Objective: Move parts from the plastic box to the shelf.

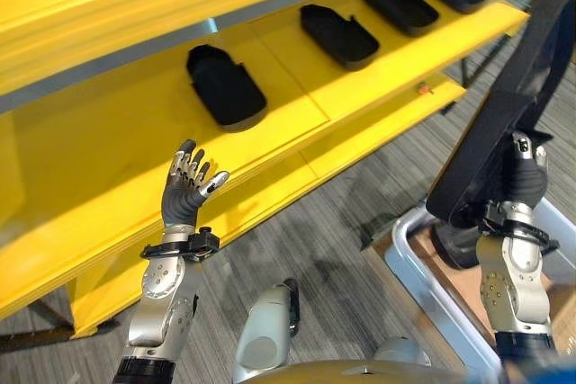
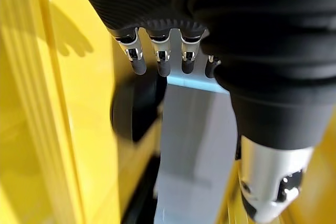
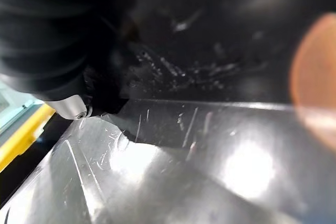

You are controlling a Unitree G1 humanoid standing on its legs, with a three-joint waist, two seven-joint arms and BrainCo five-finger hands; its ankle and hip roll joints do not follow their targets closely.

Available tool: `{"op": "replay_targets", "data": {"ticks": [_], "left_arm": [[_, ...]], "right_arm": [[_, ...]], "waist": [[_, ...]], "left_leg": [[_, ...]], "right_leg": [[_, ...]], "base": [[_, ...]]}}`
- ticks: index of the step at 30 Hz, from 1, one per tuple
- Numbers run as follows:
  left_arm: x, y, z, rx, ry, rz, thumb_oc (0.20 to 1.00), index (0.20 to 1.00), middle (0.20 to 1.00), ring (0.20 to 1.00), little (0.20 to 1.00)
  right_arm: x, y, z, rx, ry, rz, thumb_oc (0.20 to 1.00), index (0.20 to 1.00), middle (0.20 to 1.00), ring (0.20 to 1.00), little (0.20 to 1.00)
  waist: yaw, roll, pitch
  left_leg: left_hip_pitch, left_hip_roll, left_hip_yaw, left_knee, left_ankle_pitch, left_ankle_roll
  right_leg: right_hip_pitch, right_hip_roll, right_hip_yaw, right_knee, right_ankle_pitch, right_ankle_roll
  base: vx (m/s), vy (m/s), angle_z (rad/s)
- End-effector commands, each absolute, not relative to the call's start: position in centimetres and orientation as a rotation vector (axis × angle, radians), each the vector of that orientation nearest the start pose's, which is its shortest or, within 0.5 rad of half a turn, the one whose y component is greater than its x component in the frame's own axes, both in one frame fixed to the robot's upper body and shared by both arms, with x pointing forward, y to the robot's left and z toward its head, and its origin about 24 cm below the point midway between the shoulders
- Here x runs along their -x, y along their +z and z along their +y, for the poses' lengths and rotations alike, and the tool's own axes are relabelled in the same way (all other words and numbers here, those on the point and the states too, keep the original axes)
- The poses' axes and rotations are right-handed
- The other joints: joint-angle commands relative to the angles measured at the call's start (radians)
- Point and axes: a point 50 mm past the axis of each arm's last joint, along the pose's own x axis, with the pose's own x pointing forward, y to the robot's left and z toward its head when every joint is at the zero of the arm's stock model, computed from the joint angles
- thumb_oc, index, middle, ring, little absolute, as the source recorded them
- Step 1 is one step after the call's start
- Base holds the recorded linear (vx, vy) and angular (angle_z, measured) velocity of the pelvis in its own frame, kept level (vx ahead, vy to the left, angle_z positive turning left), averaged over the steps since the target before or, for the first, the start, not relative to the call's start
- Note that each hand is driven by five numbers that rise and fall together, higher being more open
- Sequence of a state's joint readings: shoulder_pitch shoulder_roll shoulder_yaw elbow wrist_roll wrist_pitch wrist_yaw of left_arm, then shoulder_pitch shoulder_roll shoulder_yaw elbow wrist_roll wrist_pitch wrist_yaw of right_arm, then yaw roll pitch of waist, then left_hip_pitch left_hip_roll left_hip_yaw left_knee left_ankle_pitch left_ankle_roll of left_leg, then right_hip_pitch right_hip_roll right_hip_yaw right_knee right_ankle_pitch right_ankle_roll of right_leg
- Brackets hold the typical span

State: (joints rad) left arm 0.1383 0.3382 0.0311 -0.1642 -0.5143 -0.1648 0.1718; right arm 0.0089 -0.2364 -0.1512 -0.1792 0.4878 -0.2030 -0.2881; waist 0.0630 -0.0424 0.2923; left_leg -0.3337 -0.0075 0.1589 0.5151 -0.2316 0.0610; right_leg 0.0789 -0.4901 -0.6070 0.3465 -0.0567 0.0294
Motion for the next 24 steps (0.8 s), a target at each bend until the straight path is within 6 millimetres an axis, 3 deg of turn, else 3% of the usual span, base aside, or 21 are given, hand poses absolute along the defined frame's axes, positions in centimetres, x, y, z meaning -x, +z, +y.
{"op": "replay_targets", "data": {"ticks": [1,2,3,4,5,6,7,11,18,22,23,24], "left_arm": [[-22.2,11.4,23.3,0.108,0.196,-0.382,1.000,1.000,1.000,1.000,1.000],[-22.5,11.5,23.2,0.107,0.185,-0.386,1.000,1.000,1.000,1.000,1.000],[-22.6,11.4,23.0,0.109,0.175,-0.381,1.000,1.000,1.000,1.000,1.000],[-22.8,11.2,22.7,0.090,0.152,-0.370,1.000,1.000,1.000,1.000,1.000],[-22.8,11.2,22.7,0.090,0.152,-0.370,1.000,1.000,1.000,1.000,1.000],[-22.7,11.2,22.7,0.084,0.150,-0.365,1.000,1.000,1.000,1.000,1.000],[-22.5,10.9,23.0,0.075,0.168,-0.352,1.000,1.000,1.000,1.000,1.000],[-22.6,10.7,22.8,0.091,0.169,-0.349,1.000,1.000,1.000,1.000,1.000],[-21.8,9.8,22.5,0.113,0.153,-0.310,1.000,1.000,1.000,1.000,1.000],[-22.1,9.9,22.2,0.132,0.132,-0.318,1.000,1.000,1.000,1.000,1.000],[-22.3,9.9,22.0,0.151,0.128,-0.321,1.000,1.000,1.000,1.000,1.000],[-22.3,10.0,22.0,0.151,0.128,-0.322,1.000,1.000,1.000,1.000,1.000]], "right_arm": [[-23.8,14.2,-24.4,-0.271,-0.370,-0.556,0.200,0.200,0.200,0.200,0.200],[-23.6,14.0,-24.7,-0.271,-0.380,-0.557,0.200,0.200,0.200,0.200,0.200],[-23.6,13.9,-24.9,-0.267,-0.385,-0.549,0.200,0.200,0.200,0.200,0.200],[-23.2,13.3,-25.2,-0.267,-0.386,-0.534,0.200,0.200,0.200,0.200,0.200],[-23.2,13.3,-25.2,-0.267,-0.386,-0.534,0.200,0.200,0.200,0.200,0.200],[-23.2,13.0,-25.2,-0.271,-0.381,-0.524,0.200,0.200,0.200,0.200,0.200],[-23.2,12.5,-24.9,-0.289,-0.370,-0.508,0.200,0.200,0.200,0.200,0.200],[-23.2,12.3,-24.8,-0.298,-0.356,-0.501,0.200,0.200,0.200,0.200,0.200],[-22.6,11.9,-25.5,-0.272,-0.373,-0.477,0.200,0.200,0.200,0.200,0.200],[-22.3,12.2,-26.4,-0.255,-0.395,-0.490,0.200,0.200,0.200,0.200,0.200],[-22.2,12.4,-26.7,-0.249,-0.407,-0.501,0.200,0.200,0.200,0.200,0.200],[-22.2,12.5,-26.7,-0.249,-0.407,-0.501,0.200,0.200,0.200,0.200,0.200]], "waist": [[-0.025,0.009,-0.049],[-0.062,0.019,-0.064],[-0.086,0.025,-0.067],[-0.120,0.023,-0.067],[-0.120,0.024,-0.068],[-0.122,0.018,-0.072],[-0.116,-0.002,-0.079],[-0.122,-0.012,-0.081],[-0.115,-0.012,-0.099],[-0.127,-0.018,-0.070],[-0.142,-0.020,-0.050],[-0.142,-0.018,-0.049]], "left_leg": [[0.116,0.047,-0.092,-0.126,0.014,-0.083],[0.138,0.024,-0.105,-0.215,0.066,-0.068],[0.157,0.012,-0.129,-0.253,0.082,-0.064],[0.217,-0.005,-0.178,-0.360,0.134,-0.057],[0.216,-0.004,-0.178,-0.365,0.140,-0.058],[0.230,-0.007,-0.187,-0.396,0.153,-0.057],[0.250,-0.016,-0.196,-0.448,0.176,-0.047],[0.268,-0.028,-0.208,-0.461,0.178,-0.053],[0.299,-0.027,-0.218,-0.458,0.174,-0.067],[0.219,-0.046,-0.210,-0.253,0.129,-0.102],[0.203,-0.011,-0.152,-0.178,0.103,-0.110],[0.198,-0.009,-0.152,-0.168,0.097,-0.111]], "right_leg": [[-0.066,-0.025,0.140,-0.007,0.107,0.149],[-0.141,0.083,0.334,-0.031,0.084,0.114],[-0.168,0.155,0.422,-0.039,0.047,0.103],[-0.201,0.339,0.555,-0.030,-0.053,0.077],[-0.203,0.340,0.555,-0.033,-0.047,0.076],[-0.203,0.372,0.557,-0.053,-0.055,0.071],[-0.222,0.444,0.537,-0.119,-0.041,0.059],[-0.217,0.472,0.565,-0.190,-0.017,0.054],[-0.123,0.455,0.519,-0.244,-0.025,0.042],[-0.131,0.442,0.485,-0.220,-0.046,0.012],[-0.144,0.429,0.461,-0.169,-0.065,-0.002],[-0.146,0.431,0.461,-0.163,-0.068,-0.003]], "base": [[0.09,0.278,0.84],[0.09,0.220,0.56],[0.21,0.312,1.08],[0.18,0.167,0.95],[0.14,0.093,1.38],[0.06,-0.036,0.78],[0.07,-0.035,0.35],[0.06,-0.040,0.00],[0.03,-0.093,0.36],[-0.07,-0.073,0.40],[-0.10,-0.025,0.41],[-0.14,0.004,0.72]]}}
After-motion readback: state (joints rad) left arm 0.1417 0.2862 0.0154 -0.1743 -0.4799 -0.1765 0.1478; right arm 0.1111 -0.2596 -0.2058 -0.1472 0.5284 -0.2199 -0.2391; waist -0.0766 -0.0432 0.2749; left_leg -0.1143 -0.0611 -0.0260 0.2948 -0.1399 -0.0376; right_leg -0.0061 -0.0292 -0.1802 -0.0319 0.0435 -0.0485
